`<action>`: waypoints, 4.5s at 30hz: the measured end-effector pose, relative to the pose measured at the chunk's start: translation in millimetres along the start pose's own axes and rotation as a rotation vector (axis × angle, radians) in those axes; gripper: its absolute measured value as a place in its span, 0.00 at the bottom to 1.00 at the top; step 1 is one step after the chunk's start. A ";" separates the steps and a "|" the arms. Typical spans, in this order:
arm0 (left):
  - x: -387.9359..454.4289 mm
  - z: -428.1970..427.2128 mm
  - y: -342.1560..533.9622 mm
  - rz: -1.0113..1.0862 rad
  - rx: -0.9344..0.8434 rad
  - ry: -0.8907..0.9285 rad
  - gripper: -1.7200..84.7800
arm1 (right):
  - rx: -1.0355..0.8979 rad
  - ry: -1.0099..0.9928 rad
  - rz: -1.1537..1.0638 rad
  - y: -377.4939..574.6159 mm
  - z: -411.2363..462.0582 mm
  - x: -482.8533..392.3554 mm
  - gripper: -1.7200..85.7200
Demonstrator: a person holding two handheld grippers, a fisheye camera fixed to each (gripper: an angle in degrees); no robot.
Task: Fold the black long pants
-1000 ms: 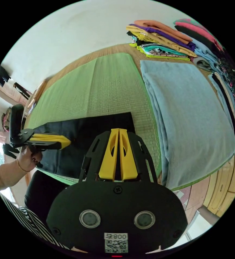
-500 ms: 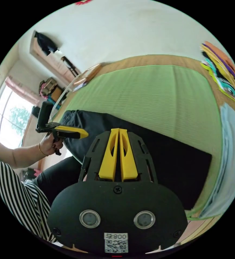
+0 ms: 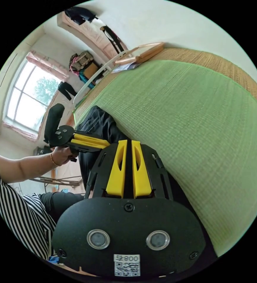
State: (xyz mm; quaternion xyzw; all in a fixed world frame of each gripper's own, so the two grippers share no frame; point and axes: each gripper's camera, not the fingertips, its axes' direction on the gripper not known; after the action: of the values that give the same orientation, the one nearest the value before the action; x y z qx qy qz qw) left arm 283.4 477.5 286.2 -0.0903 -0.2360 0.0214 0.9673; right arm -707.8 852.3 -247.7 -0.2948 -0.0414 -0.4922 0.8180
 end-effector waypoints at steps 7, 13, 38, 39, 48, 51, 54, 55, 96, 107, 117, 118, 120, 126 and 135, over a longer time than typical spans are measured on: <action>-55.8 9.2 11.5 0.050 0.176 0.074 0.08 | -0.029 0.015 -0.042 -16.3 -9.4 -31.7 0.03; -98.7 59.6 -0.7 0.107 0.026 -0.003 0.10 | -0.062 0.050 -0.086 -31.8 -25.0 -56.0 0.02; -231.5 187.2 54.9 0.090 0.034 0.051 0.05 | -0.019 -0.031 -0.061 -121.5 -151.6 -71.2 0.07; -234.1 190.1 56.2 0.090 0.034 0.051 0.05 | -0.022 -0.019 -0.074 -122.9 -152.2 -74.5 0.08; -266.8 226.4 72.7 0.070 0.056 0.077 0.05 | -0.076 -0.021 -0.201 -150.6 -168.1 -99.3 0.09; -274.4 235.6 79.6 0.063 0.068 0.077 0.04 | -0.104 -0.049 -0.212 -158.3 -170.6 -102.5 0.07; -286.0 237.9 90.8 0.022 0.110 0.072 0.04 | -0.122 -0.020 -0.227 -165.1 -176.0 -109.5 0.04; -293.6 237.1 96.7 -0.011 0.131 0.047 0.03 | -0.120 -0.010 -0.234 -167.0 -180.1 -112.2 0.03; -396.9 301.1 228.4 -0.371 0.258 -0.110 0.02 | -0.006 0.160 -0.076 -163.0 -217.4 -98.2 0.02; -388.5 275.9 230.8 -0.382 0.328 -0.083 0.02 | 0.007 0.151 0.003 -125.2 -189.5 -98.4 0.02; -401.2 260.2 227.2 -0.493 0.269 -0.095 0.02 | -0.005 0.193 0.229 -45.6 -170.3 -78.0 0.02; -394.8 254.3 226.3 -0.486 0.249 -0.107 0.02 | 0.011 0.214 0.240 -38.2 -173.3 -81.6 0.02; -382.2 244.7 226.3 -0.444 0.227 -0.095 0.02 | 0.064 0.229 0.237 -24.4 -182.0 -91.8 0.02; -343.3 227.7 239.8 -0.411 0.110 -0.017 0.02 | 0.006 0.333 0.358 43.9 -170.8 -106.5 0.02; -289.1 182.2 239.5 -0.320 0.104 -0.044 0.02 | -0.015 0.355 0.429 132.5 -138.2 -145.2 0.02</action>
State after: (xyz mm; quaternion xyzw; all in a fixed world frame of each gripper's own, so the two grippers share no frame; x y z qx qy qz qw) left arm -56.9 718.5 270.0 -0.0011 -0.2669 -0.1188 0.9564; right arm -703.0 938.6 -471.9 -0.2118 0.1697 -0.3518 0.8959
